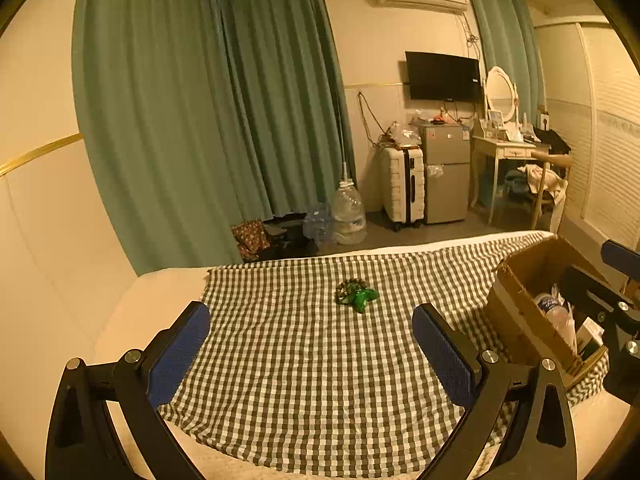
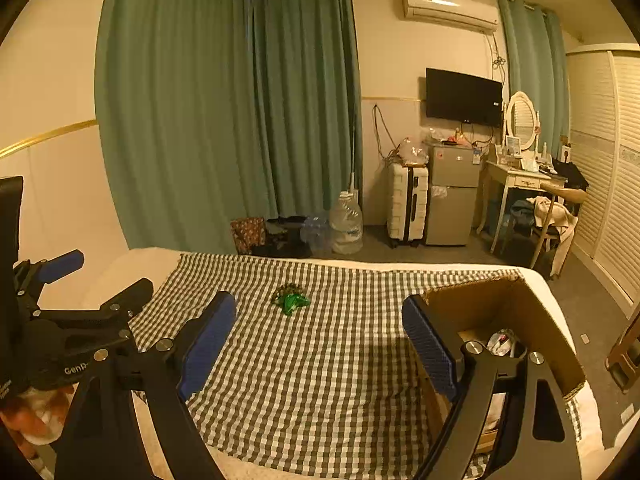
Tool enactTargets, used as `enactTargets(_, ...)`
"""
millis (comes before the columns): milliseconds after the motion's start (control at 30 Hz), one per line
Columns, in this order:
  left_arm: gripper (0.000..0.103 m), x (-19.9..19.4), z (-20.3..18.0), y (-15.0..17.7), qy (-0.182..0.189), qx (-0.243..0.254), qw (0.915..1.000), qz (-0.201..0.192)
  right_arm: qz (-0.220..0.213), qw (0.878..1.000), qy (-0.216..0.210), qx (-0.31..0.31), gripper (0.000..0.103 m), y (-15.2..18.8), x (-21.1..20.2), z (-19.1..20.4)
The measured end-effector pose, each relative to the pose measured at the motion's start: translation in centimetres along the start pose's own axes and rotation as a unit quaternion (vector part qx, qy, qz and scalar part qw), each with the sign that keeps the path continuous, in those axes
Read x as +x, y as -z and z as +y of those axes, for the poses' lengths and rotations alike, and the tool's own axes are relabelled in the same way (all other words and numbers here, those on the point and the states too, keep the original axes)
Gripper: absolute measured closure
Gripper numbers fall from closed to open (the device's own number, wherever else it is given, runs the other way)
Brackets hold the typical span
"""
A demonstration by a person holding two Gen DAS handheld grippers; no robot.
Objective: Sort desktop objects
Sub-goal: 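Move both tools back toward the green packet on the bed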
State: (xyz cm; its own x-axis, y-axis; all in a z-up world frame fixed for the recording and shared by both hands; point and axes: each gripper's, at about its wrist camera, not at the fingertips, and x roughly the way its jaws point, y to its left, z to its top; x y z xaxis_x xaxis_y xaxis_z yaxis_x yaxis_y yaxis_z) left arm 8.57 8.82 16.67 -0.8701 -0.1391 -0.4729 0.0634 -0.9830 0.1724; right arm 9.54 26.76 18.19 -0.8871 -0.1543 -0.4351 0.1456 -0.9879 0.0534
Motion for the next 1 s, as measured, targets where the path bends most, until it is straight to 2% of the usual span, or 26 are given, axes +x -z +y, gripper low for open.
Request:
enactTargets(300, 0.000, 4.9, 1.0, 2.1, 0.005, -0.019, 0.9991, 0.038, 0.034, 0.999, -0.009, -0.003, 0.018, 2.5, 4.4, 1.1)
enactTargets(400, 0.000, 7.5, 1.6, 3.2, 0.000, -0.028, 0.9977, 0.061, 0.047, 0.999, -0.014, -0.002, 0.018, 3.4, 6.3, 1.3)
enactTargets(600, 0.000, 12.0, 2.7, 4.4, 0.003, -0.039, 0.9958, 0.083, 0.067, 0.997, -0.024, -0.005, 0.018, 5.0, 10.8, 2.2)
enactTargets(900, 0.000, 21.2, 5.1, 6.0, 0.004, -0.050, 0.9944, 0.093, 0.093, 0.995, -0.047, 0.001, 0.018, 7.5, 19.6, 3.6)
enactTargets(1000, 0.000, 24.2, 5.8, 7.0, -0.014, -0.040, 0.9960, 0.079, 0.102, 0.994, -0.044, -0.015, 0.018, 8.3, 23.8, 4.6)
